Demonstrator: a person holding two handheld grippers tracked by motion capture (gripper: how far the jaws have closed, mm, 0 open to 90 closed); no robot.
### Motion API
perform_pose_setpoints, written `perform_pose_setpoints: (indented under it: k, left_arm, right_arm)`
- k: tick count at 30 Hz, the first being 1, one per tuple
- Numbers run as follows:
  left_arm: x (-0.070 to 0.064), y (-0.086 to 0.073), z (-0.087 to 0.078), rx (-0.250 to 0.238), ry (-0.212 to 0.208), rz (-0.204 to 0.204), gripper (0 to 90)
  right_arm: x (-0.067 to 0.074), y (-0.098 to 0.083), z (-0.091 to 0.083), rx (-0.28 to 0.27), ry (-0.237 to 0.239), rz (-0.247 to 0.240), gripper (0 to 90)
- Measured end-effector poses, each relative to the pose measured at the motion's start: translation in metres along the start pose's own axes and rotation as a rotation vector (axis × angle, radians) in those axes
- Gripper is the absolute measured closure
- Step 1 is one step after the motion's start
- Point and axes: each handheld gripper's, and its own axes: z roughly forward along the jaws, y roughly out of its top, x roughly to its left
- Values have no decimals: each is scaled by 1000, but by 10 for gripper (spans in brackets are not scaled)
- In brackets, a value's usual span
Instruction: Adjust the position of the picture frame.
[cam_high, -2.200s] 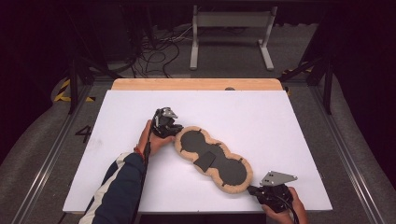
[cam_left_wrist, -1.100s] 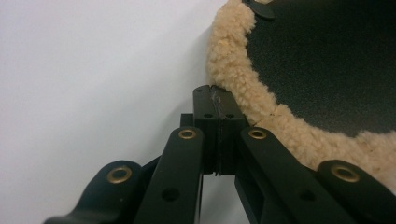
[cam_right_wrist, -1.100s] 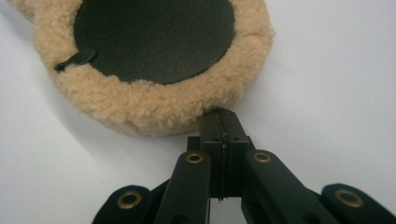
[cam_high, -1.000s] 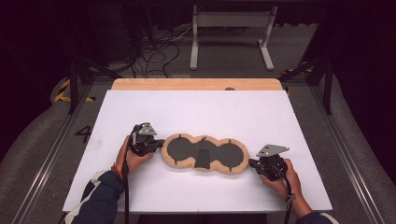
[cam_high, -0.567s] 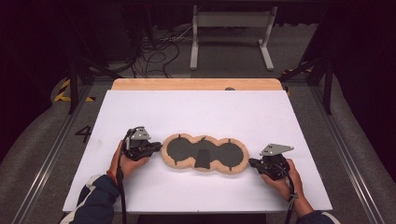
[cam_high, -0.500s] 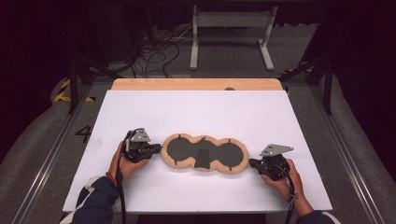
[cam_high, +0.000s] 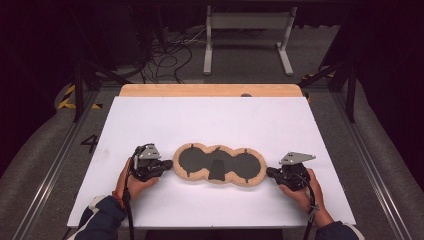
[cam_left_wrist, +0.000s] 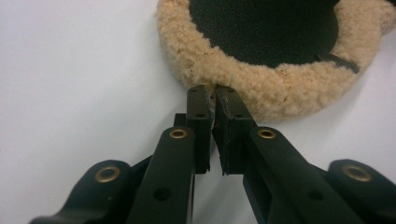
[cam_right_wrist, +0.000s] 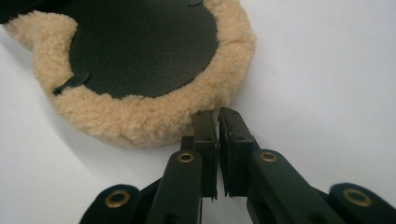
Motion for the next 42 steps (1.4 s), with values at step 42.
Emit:
perform_pose_setpoints:
  k: [42]
  left_arm:
    - [-4, -5, -25, -75, 9, 51, 777]
  right_arm:
    - [0, 1, -7, -16, -18, 34, 852]
